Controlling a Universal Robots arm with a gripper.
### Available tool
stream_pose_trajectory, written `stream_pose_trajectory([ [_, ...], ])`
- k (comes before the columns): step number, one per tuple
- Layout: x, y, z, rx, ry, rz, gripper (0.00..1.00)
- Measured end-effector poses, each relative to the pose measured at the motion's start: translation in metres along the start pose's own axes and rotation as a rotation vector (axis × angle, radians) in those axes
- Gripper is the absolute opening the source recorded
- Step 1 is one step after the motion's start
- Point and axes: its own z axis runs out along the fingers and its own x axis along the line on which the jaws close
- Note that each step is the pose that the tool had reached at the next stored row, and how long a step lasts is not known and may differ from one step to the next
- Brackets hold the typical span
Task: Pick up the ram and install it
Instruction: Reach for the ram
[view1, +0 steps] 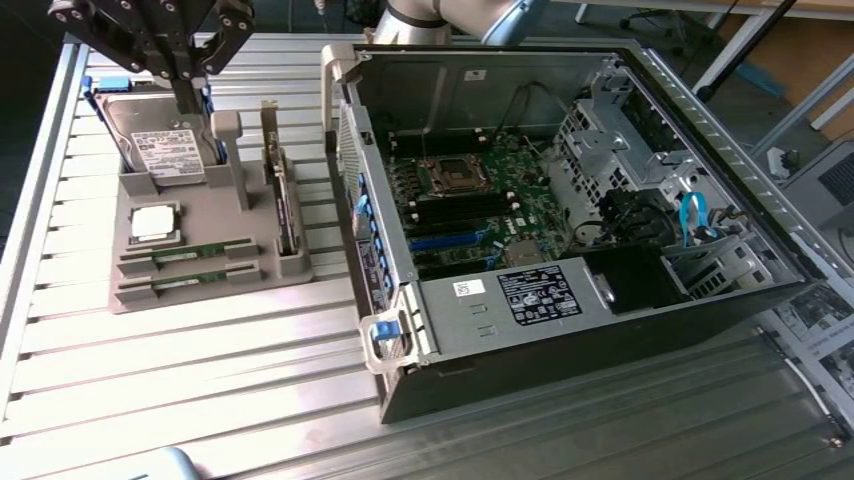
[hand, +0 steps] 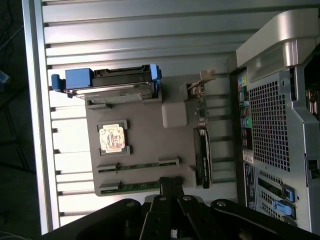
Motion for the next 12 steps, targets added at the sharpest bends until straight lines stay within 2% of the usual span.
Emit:
stream_pose_trajectory([
  [12,-0.0004,-0.0052,0.0002,0.0,0.0001,0.0,0.11],
])
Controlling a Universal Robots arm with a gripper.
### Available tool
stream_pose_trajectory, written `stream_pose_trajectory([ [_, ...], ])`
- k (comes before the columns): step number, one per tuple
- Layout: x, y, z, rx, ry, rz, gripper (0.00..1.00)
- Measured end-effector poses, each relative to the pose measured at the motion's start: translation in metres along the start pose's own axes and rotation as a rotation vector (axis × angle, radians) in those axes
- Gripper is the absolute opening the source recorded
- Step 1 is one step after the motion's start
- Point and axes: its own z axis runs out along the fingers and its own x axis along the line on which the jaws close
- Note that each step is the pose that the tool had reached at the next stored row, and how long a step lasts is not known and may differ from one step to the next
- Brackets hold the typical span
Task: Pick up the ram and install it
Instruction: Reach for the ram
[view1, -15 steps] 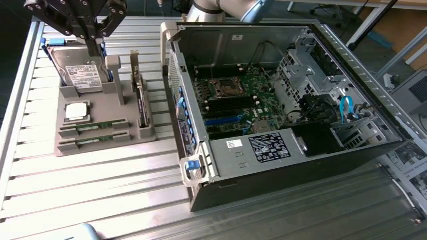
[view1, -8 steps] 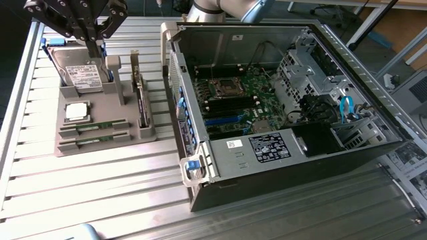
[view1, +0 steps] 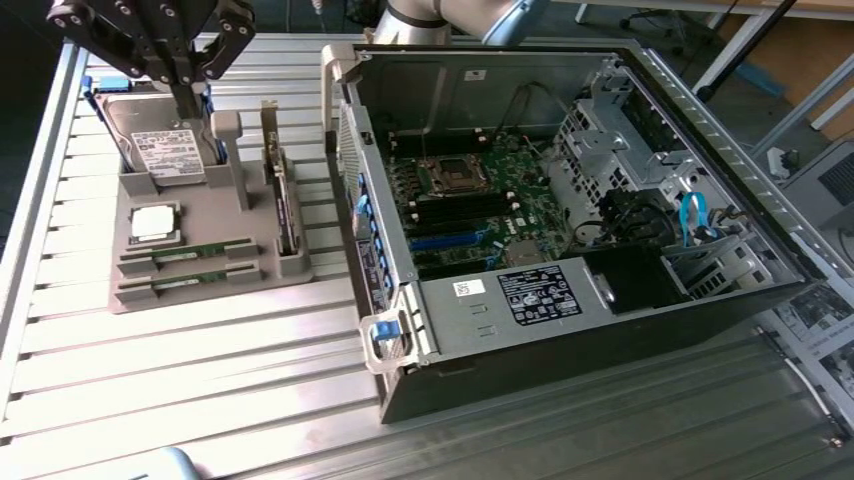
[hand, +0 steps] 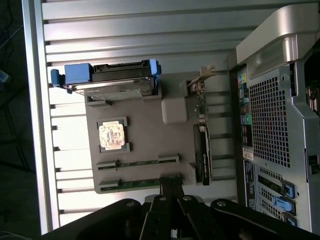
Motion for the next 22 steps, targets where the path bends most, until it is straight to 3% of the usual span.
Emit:
stream_pose_trajectory([
  [22,-0.0008,-0.0102,-0.0004,-0.0001,-0.0001,0.0,0.11],
])
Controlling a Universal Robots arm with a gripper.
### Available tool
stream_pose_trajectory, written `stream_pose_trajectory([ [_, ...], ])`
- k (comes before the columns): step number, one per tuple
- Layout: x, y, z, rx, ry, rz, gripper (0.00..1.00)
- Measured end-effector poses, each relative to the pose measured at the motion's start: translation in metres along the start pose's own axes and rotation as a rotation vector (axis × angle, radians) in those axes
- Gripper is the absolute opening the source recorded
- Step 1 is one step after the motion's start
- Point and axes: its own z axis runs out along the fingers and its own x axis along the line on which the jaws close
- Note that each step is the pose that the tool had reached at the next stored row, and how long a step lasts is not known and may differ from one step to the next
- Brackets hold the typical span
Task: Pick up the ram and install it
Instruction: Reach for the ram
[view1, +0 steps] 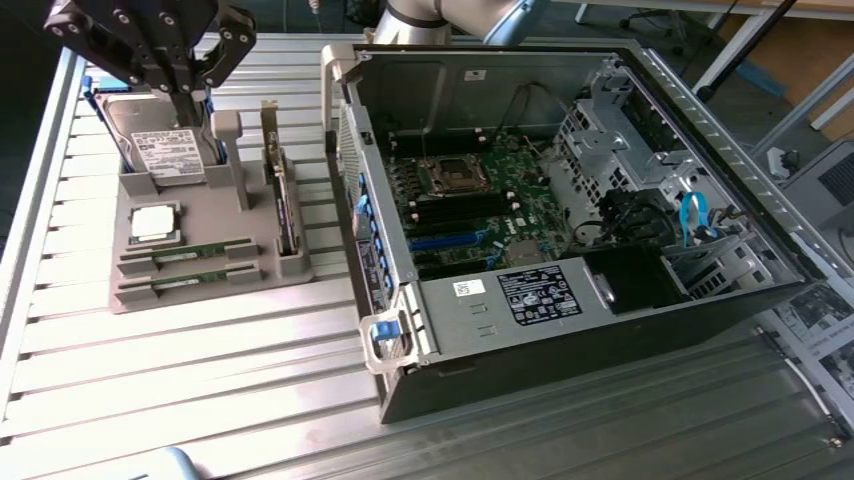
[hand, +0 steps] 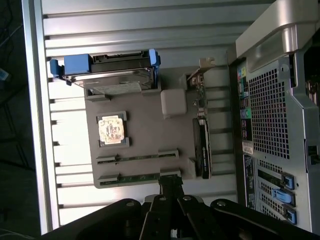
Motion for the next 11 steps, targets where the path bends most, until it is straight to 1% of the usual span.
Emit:
stream_pose_trajectory([
  [11,-0.0003,-0.004,-0.0002,0.0,0.0001,0.0,0.11],
])
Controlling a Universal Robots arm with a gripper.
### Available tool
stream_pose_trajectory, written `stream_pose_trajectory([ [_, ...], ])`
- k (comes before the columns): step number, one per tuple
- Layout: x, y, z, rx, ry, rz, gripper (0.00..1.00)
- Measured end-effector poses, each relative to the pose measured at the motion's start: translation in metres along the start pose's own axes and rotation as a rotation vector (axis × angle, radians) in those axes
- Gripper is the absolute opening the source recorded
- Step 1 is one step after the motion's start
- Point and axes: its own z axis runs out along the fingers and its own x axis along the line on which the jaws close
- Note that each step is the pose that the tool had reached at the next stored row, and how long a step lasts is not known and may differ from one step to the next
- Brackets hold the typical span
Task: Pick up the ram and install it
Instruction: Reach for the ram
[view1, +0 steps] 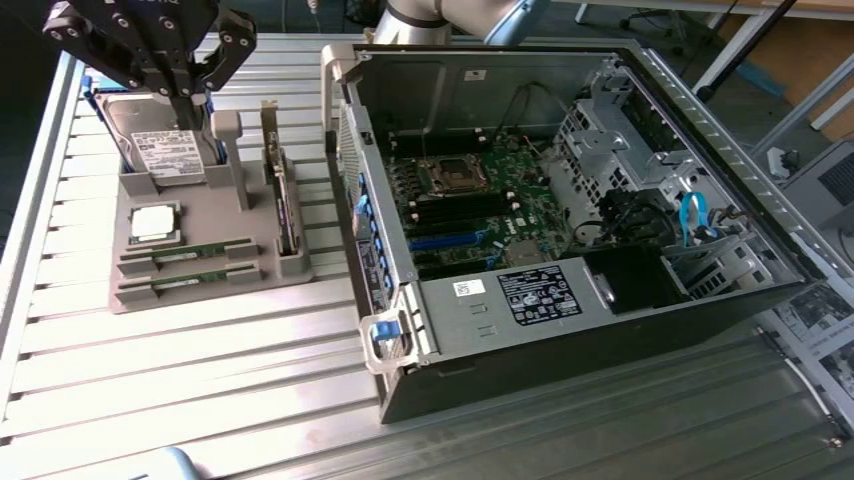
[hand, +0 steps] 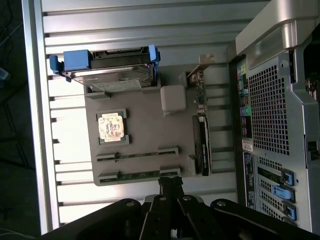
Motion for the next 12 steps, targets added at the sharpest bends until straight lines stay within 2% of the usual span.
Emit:
stream_pose_trajectory([
  [12,-0.0003,-0.0036,-0.0002,0.0001,-0.0001,0.0,0.11],
])
